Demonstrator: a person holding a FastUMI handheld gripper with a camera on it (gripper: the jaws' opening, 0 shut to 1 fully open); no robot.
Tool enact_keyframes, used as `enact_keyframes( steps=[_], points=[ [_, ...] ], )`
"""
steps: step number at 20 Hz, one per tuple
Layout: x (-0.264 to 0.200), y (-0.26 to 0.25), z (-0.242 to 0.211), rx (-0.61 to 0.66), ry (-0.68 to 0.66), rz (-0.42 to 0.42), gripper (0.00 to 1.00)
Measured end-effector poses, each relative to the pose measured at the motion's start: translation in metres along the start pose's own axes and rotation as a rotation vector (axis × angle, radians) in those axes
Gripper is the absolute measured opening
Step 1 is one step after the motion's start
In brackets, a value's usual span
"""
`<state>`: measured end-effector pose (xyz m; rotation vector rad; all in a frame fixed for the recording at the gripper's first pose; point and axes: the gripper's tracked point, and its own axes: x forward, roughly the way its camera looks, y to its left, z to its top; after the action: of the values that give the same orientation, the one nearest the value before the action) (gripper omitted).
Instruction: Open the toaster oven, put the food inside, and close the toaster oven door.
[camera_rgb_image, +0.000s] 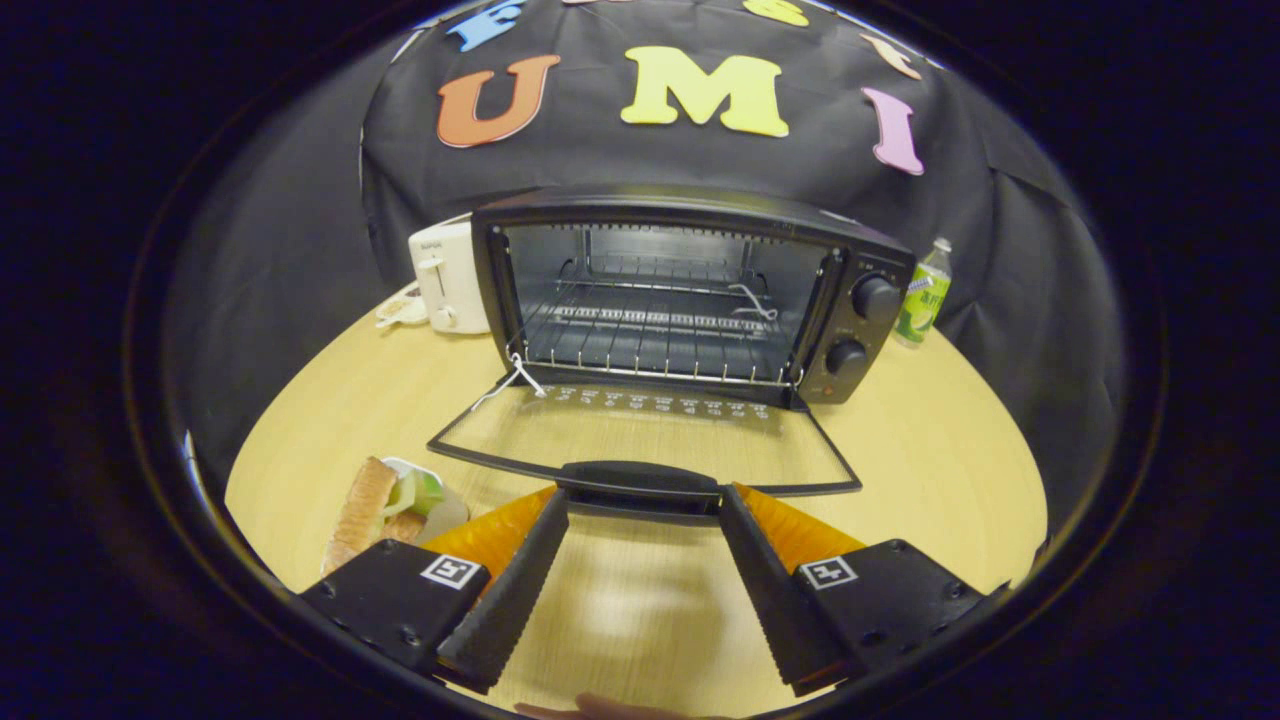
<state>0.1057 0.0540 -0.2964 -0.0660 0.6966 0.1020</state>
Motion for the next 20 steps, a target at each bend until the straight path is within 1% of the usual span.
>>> enact_keyframes(
  steps=[2,3,7,12,15,20],
  points=[
    [-0.001,0.003,0.0,0.036,0.018,0.041,1.0],
    [-0.004,0.002,0.001,0.049,0.017,0.048,1.0],
    [-0.027,0.002,0.016,0.091,-0.023,0.085,0.97],
    [-0.056,0.027,0.024,0.162,-0.007,0.224,0.97],
    [-0.069,0.043,0.021,0.199,0.035,0.299,0.97],
    [-0.089,0.076,0.008,0.238,0.177,0.459,0.98]
  ],
)
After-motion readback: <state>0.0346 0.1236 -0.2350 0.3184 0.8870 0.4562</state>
